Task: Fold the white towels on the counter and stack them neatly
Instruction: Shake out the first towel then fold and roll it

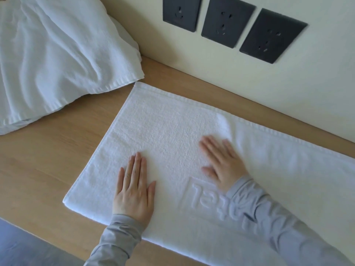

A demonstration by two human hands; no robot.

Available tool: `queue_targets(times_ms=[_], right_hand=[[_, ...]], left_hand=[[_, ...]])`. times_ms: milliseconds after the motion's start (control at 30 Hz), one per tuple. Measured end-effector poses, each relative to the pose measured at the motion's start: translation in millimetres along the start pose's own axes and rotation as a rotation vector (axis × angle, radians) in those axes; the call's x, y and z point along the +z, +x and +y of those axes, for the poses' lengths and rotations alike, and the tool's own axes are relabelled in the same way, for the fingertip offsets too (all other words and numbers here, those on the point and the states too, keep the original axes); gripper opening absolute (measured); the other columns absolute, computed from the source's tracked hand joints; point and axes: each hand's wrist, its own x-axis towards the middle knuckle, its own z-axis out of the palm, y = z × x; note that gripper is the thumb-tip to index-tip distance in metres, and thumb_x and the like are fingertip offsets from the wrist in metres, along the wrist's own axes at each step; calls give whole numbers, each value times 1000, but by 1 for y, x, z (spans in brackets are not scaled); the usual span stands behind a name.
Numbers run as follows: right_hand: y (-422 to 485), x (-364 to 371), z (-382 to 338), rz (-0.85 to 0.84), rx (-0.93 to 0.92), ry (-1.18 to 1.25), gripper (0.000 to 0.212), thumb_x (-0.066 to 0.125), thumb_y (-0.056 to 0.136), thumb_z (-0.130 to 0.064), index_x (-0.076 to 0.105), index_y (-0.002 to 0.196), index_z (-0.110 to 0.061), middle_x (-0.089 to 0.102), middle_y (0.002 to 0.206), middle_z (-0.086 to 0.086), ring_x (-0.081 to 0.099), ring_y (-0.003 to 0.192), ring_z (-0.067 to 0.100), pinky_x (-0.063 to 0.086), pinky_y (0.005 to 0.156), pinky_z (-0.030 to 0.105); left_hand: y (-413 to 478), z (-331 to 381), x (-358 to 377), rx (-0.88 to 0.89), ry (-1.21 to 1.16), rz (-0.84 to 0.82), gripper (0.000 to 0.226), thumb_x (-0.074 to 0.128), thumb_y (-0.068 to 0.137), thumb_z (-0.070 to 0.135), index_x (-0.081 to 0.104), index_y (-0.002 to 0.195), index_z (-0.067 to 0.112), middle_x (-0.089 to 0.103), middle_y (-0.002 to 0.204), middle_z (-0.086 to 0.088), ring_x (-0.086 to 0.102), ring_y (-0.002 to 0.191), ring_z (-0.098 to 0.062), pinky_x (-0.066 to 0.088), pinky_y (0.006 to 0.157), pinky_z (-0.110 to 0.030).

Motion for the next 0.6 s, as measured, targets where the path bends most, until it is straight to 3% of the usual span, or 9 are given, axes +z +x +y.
queue_targets(times_ms=[200,333,467,600], right_hand=[[-9,0,91,-28,436,68,71,5,88,-53,9,150,-19,5,158,-3,2,146,12,1,119,42],[-14,2,115,-60,634,73,68,7,91,-50,10,150,-14,11,158,2,1,146,14,0,119,43],[-10,-4,91,-17,669,107,59,21,100,-37,5,149,-8,2,159,8,-2,147,19,-3,118,47],[-23,-14,9,91,378,169,64,22,94,-38,16,147,-4,15,156,13,9,145,27,7,117,50]], left_hand=[[1,2,1,-7,14,2,62,23,93,34,27,145,0,26,153,-13,25,141,-26,14,115,-43],[1,3,0,-12,22,4,63,20,93,36,26,145,1,26,153,-13,24,141,-26,14,116,-43],[1,5,0,-10,29,-4,64,20,93,36,24,146,1,24,153,-13,22,142,-25,13,116,-43],[0,7,-1,-17,17,-9,67,9,94,42,21,146,0,20,154,-13,17,143,-26,14,117,-44]])
